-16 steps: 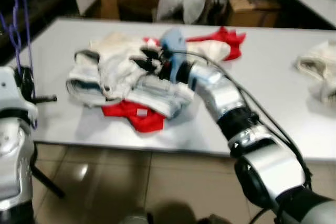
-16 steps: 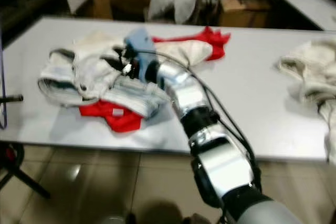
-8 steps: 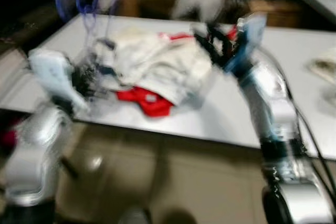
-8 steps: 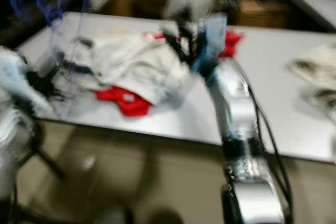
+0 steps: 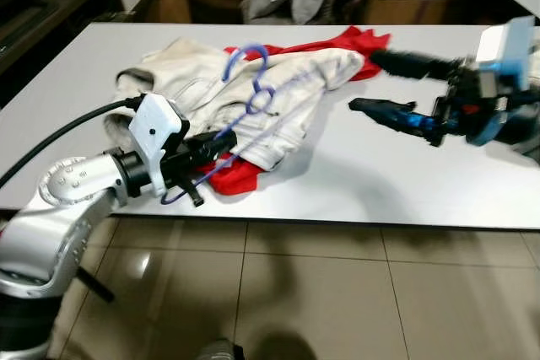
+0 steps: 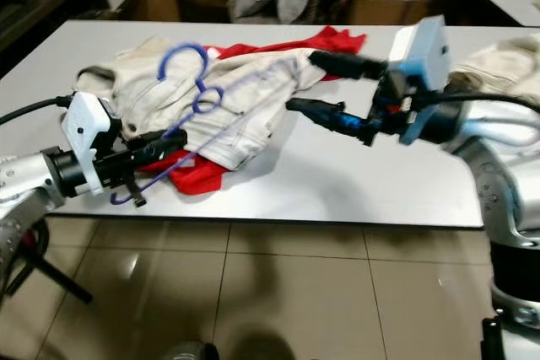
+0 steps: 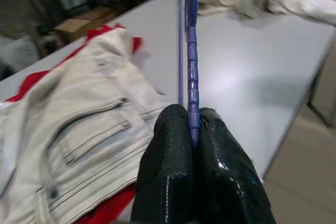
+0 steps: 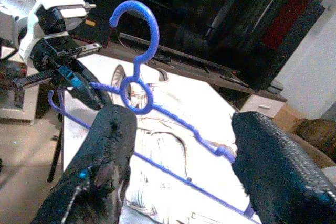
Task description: Hang hanger
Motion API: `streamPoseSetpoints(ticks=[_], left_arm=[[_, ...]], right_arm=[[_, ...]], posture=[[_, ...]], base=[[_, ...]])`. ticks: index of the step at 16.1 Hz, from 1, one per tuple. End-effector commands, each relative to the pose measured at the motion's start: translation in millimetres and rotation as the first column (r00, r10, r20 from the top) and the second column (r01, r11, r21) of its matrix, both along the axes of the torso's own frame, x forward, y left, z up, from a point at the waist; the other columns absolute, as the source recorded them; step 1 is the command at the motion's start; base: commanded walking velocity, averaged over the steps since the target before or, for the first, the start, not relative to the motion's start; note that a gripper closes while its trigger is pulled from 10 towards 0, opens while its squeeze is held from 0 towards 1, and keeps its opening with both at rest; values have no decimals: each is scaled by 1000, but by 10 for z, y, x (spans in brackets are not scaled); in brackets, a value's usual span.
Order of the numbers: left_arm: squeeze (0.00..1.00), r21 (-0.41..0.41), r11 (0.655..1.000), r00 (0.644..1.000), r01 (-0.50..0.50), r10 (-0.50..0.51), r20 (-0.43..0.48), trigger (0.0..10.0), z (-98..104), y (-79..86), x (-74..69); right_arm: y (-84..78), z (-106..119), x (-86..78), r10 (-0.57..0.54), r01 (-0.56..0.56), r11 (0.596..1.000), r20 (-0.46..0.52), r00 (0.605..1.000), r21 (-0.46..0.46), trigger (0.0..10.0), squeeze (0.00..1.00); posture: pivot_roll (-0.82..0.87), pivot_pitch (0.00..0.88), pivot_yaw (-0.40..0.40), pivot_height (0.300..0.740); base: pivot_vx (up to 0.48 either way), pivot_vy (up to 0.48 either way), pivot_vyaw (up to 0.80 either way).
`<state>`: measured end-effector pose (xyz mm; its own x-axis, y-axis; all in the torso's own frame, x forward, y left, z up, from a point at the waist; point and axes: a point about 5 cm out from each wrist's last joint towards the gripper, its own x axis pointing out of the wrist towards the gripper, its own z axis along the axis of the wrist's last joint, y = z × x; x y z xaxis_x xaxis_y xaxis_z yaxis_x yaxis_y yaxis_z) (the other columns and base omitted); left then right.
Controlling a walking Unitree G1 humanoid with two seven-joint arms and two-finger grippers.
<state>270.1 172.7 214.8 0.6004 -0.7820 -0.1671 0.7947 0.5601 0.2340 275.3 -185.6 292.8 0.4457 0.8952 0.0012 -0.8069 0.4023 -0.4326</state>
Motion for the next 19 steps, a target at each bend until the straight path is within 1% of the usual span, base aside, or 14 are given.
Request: streamPoseSetpoints(ticks=[1, 2, 3, 4, 5, 6, 7, 9, 10, 12, 13, 14, 17, 19], left_arm=[[0, 47, 997, 998, 58, -58, 6, 10000, 28, -28, 8], [0, 76, 992, 995, 97, -98, 13, 10000, 48, -57, 5], [0, 93, 989, 992, 116, -119, 31, 10000, 86, -79, 7], [0, 99, 987, 991, 123, -127, 34, 10000, 99, -83, 8], [0, 130, 979, 986, 155, -162, 44, 10000, 137, -112, -9], [0, 153, 971, 980, 183, -193, 51, 10000, 172, -146, -32], [0, 158, 968, 977, 195, -206, 53, 10000, 191, -162, -43], [0, 204, 951, 967, 233, -248, 52, 10000, 232, -199, -99], [0, 234, 936, 960, 261, -277, 36, 10000, 242, -224, -141], [0, 240, 933, 958, 269, -284, 32, 10000, 242, -233, -150], [0, 258, 927, 956, 271, -292, 43, 10000, 252, -251, -152], [0, 266, 925, 955, 273, -294, 46, 10000, 258, -258, -154], [0, 300, 915, 953, 268, -299, 59, 10000, 285, -263, -164], [0, 357, 890, 944, 284, -326, 60, 10000, 300, -256, -178]], right_arm=[[67, 69, -25, 34, -34, 999, 1, 999, -40, 10000, 1000], [97, 54, -38, 66, -69, 995, -43, 997, -74, 10000, 0], [128, 55, -43, 91, -95, 989, -46, 995, -110, 10000, 0], [136, 57, -46, 99, -105, 987, -48, 994, -122, 10000, 0], [164, 57, -8, 109, -112, 980, -26, 994, -165, 10000, 0], [206, 49, 11, 138, -140, 972, -24, 990, -187, 10000, 0], [231, 41, 12, 157, -159, 967, -27, 987, -199, 10000, 0], [284, 15, 37, 198, -201, 955, -35, 979, -217, 10000, 0], [340, -27, 56, 243, -250, 941, -60, 968, -227, 10000, 0], [361, -44, 58, 261, -270, 935, -70, 963, -231, 10000, 0], [424, -103, 54, 312, -332, 911, -117, 943, -243, 1216, 0], [445, -126, 60, 332, -355, 900, -133, 934, -252, 0, 0], [484, -194, 75, 377, -417, 868, -186, 907, -271, 0, 0], [509, -265, 111, 355, -415, 857, -234, 905, -304, 0, 0]], posture=[[-123, 22, 96, 740], [-124, 21, 96, 740], [-126, 15, 100, 740], [-126, 14, 100, 740], [-124, 15, 95, 740], [-118, 16, 86, 740], [-116, 16, 84, 740], [-105, 18, 71, 740], [-98, 16, 59, 740], [-98, 16, 59, 740], [-90, 13, 44, 740], [-84, 14, 39, 740], [-70, 9, 37, 740], [-77, 4, 32, 740]], base=[[0, 0, 0], [0, 0, 0], [0, 0, 0], [0, 0, 0], [0, 0, 0], [0, 0, 0], [0, 0, 0], [0, 0, 0], [0, 0, 0], [0, 0, 0], [0, 0, 0], [0, 0, 0], [0, 0, 0], [0, 0, 0]])
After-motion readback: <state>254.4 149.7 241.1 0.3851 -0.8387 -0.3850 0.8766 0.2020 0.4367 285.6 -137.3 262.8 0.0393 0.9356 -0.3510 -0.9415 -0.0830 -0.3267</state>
